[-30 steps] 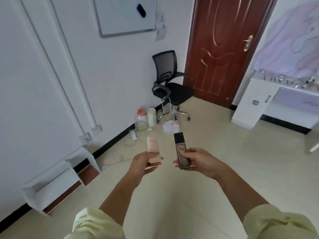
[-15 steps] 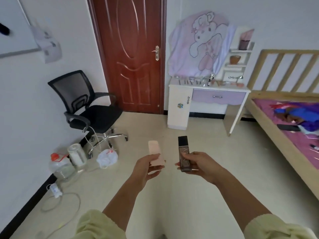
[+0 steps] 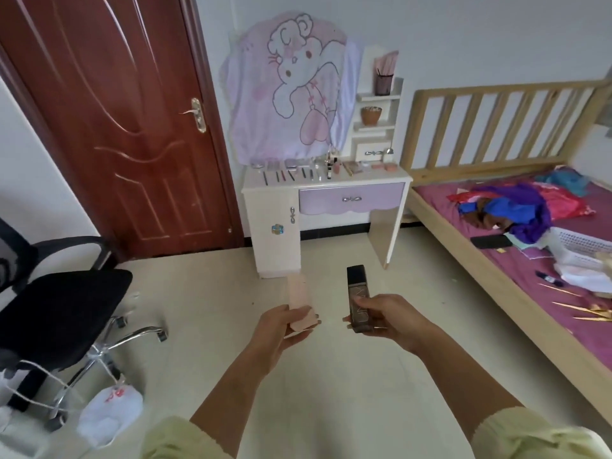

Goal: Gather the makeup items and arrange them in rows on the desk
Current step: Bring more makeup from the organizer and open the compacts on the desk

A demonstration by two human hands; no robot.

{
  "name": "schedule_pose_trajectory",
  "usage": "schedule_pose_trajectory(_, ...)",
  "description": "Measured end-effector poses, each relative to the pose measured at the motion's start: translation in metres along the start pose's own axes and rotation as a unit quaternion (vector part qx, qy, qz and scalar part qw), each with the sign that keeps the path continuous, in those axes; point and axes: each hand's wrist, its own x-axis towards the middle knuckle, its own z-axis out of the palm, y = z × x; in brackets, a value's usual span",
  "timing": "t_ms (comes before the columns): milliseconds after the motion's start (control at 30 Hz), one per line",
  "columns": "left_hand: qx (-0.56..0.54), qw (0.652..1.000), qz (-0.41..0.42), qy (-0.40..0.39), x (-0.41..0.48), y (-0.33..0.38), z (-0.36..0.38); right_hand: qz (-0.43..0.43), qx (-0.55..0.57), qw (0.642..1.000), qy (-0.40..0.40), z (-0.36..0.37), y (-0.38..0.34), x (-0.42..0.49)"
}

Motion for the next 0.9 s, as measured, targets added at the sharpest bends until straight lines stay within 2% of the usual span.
schedule_pose_trajectory(300, -0.022, 0.996, 0.004, -0.081, 0.203, 0.043, 0.079, -0.001, 0.032, 0.999, 0.039, -0.119, -0.051, 0.17)
schedule_pose_trajectory(533, -0.059, 0.993, -0.002, -0.1, 0.356, 0.099, 0.16, -0.027, 0.056, 0.997, 0.055, -0.226, -0.137, 0.288)
schedule_pose_trajectory(700, -0.039, 0.995, -0.025, -0.09, 0.451, 0.12, 0.203, -0.008, 0.075, 0.995, 0.064, -0.279, -0.162, 0.36)
schedule_pose_trajectory(900, 0.056, 0.992, -0.024, -0.108, 0.573, 0.141, 0.246, -0.002, 0.103, 0.992, 0.075, -0.341, -0.187, 0.471)
